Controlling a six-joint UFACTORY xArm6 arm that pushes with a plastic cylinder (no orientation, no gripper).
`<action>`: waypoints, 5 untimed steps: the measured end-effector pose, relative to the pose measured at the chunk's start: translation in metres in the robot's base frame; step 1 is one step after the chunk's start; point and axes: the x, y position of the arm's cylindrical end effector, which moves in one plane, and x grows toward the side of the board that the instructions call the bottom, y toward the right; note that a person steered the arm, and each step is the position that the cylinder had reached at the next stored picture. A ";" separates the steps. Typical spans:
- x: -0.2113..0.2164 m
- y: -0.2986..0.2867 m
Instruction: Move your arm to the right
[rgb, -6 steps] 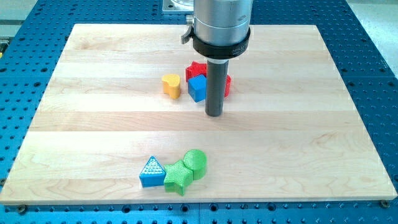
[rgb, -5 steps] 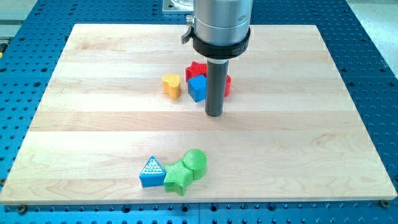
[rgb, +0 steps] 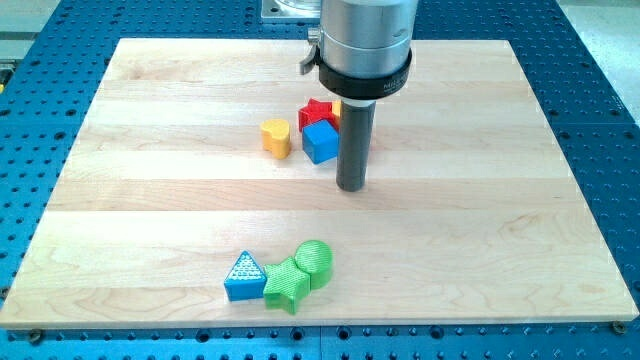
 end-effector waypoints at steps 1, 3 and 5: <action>0.000 0.003; -0.004 0.004; -0.029 0.033</action>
